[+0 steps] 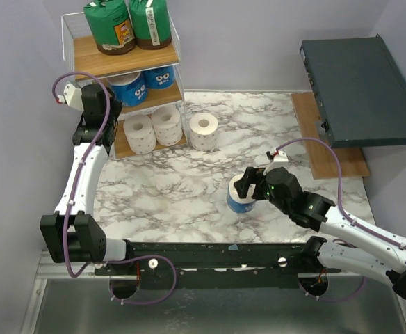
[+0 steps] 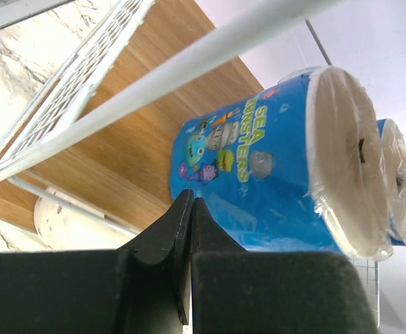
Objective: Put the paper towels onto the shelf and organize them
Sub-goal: Place the paper towel on the shelf.
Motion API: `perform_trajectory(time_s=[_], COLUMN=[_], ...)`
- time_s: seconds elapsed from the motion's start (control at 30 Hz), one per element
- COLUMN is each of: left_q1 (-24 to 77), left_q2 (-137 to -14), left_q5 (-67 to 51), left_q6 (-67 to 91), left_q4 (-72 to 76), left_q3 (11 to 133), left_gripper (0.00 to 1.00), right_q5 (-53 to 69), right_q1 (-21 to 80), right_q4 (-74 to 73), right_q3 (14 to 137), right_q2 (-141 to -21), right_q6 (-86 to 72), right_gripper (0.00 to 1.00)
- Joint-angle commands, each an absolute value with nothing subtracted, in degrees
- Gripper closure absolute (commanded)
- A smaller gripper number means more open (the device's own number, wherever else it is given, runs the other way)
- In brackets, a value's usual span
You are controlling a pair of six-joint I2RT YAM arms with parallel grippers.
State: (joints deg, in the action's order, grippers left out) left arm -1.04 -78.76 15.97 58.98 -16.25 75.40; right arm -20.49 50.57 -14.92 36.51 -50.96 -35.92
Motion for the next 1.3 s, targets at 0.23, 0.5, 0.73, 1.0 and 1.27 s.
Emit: perform_trajectory(time_s=[0.23,0.5,0.73,1.0,1.27], left_q1=[-0.7,-0.2,2.3,2.7,2.6], left_q2=[-67.7,-66.0,-70.0,-73.7,-76.3], left_q5=[10.5,12.8,12.8,14.2,17.2], left_q6=[61.5,58.2,56.0,55.9,54.5], left_q4=[-2.4,17.6,22.2,22.0,18.1], left_q3=[61.4,52.3,53.4,55.3,58.7], left_gripper=[1.0,1.0,1.0,1.0,1.0], right_q5=[-20.9,-20.8,-21.0,-21.3,-21.4], right_q1=[50.7,50.8,50.7,50.7,50.7], right_q4=[-14.9,-14.7,-14.8,-14.9,-15.0], right_q3=[35.6,35.4,35.2,35.3,35.3], right_q2=[-50.9,-50.7,-50.3,-50.3,-50.6], right_q6=[-35.6,-35.6,-35.6,-35.5,-35.5], right_gripper=[0.11,0.11,0.11,0.11,0.11])
